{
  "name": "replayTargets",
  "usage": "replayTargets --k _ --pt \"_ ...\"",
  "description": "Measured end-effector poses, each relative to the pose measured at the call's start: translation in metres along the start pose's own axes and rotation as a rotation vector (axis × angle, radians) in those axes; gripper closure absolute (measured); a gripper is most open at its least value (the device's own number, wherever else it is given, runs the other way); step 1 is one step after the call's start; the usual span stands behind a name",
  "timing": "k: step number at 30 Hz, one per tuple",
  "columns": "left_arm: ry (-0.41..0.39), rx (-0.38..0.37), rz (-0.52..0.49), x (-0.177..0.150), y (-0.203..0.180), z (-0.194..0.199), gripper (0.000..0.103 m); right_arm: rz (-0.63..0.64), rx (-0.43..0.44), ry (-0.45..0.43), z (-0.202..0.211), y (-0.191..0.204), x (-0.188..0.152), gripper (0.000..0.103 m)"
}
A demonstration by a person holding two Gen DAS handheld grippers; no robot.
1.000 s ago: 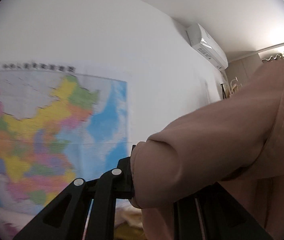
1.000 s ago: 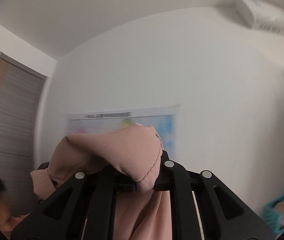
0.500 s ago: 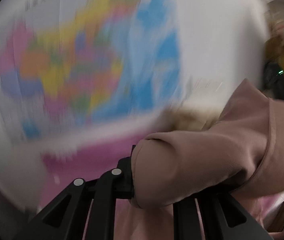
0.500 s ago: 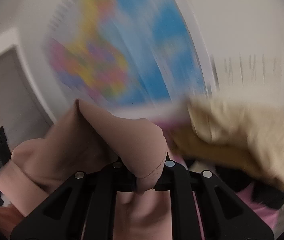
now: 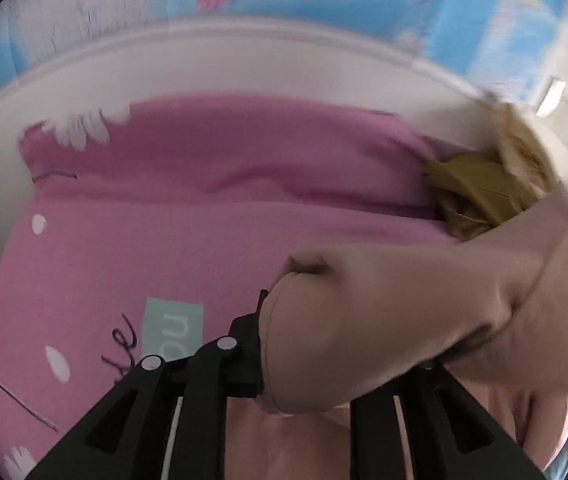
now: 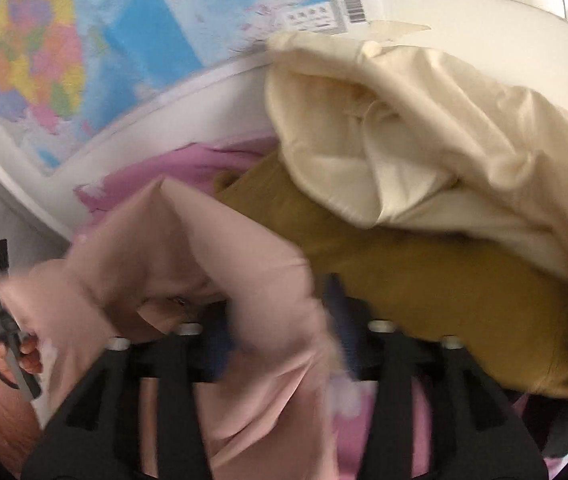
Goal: Fold large clothes
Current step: 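Lay the pink jacket flat on the bed with both tools and release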
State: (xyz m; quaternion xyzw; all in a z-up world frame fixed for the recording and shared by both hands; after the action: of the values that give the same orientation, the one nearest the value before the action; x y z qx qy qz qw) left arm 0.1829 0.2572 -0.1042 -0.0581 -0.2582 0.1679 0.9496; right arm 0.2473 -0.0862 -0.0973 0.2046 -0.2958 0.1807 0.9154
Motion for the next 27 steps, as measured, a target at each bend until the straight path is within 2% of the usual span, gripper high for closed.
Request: replayTargets --k 2,3,4,5,6,7,9,10,12,14,15,17,18,19,22,24,26,27 --pt "0.078 -0.018 0.044 -0.002 0.006 -0.017 0.080 0.040 -0.054 0.013 -0.007 -0.002 0.010 0.041" --pt "0.105 -0.052 0.067 -0.001 0.009 -0.021 0.081 0.082 -0.084 0.012 -0.005 0.001 0.014 0.039" --pt "0.103 -0.068 0.069 0.001 0.010 -0.020 0.080 0.128 -0.118 -0.010 0.004 0.004 0.019 0.031" --pt "0.068 -0.098 0.055 0.004 0.010 -0.010 0.078 0.163 -0.146 -0.037 0.010 0.007 0.027 0.028" --pt "0.031 -0.120 0.036 0.006 0.010 0.000 0.070 0.201 -0.174 -0.069 0.020 0.010 0.031 0.021" --pt "-0.016 -0.152 0.009 0.007 0.010 0.014 0.057 0.243 -0.195 -0.099 0.030 0.015 0.034 0.018" --pt "-0.077 -0.189 -0.053 0.003 0.003 0.035 0.047 0.332 -0.213 -0.141 0.042 0.027 0.036 0.013" --pt "-0.087 -0.192 -0.087 0.001 -0.001 0.038 0.042 0.373 -0.215 -0.137 0.039 0.036 0.034 0.011" --pt "-0.091 -0.145 -0.204 -0.011 -0.014 0.037 0.039 0.415 -0.238 -0.087 0.023 0.043 0.028 0.011" --pt "-0.043 -0.102 -0.280 -0.026 -0.024 0.021 0.038 0.453 -0.249 0.003 -0.004 0.047 0.015 0.011" --pt "-0.011 -0.096 -0.291 -0.031 -0.027 0.012 0.038 0.450 -0.241 0.031 -0.011 0.045 0.006 0.015" --pt "0.053 -0.084 -0.296 -0.041 -0.027 -0.010 0.038 0.426 -0.178 0.081 -0.025 0.050 -0.005 0.040" --pt "0.072 -0.071 -0.293 -0.044 -0.025 -0.020 0.042 0.405 -0.138 0.114 -0.032 0.050 -0.011 0.072" --pt "0.092 -0.059 -0.281 -0.047 -0.022 -0.028 0.050 0.391 -0.136 0.133 -0.035 0.045 -0.014 0.094" --pt "0.097 -0.075 -0.232 -0.042 -0.016 -0.031 0.064 0.325 -0.121 0.093 -0.025 0.036 0.001 0.097" --pt "0.063 -0.078 -0.187 -0.033 -0.009 -0.025 0.072 0.271 -0.111 0.049 -0.013 0.028 0.015 0.098" --pt "0.032 -0.068 -0.145 -0.025 0.001 -0.020 0.072 0.229 -0.113 0.029 -0.012 0.020 0.022 0.097" --pt "0.024 -0.068 -0.129 -0.024 0.005 -0.017 0.071 0.193 -0.111 0.045 -0.016 0.014 0.018 0.088"
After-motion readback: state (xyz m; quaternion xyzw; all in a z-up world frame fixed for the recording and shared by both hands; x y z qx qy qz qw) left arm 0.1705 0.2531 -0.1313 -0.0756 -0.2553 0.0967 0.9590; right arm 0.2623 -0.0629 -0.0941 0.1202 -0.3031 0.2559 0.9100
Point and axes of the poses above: each gripper's, at about its wrist camera, not at the fingertips, and z roughly against the way its jaws point, y to its left, x to its top, the point moved 10 cm from there along -z, roughly the way its jaws point, and after that the axes turned 7 degrees about z, right-handed, at the moved point
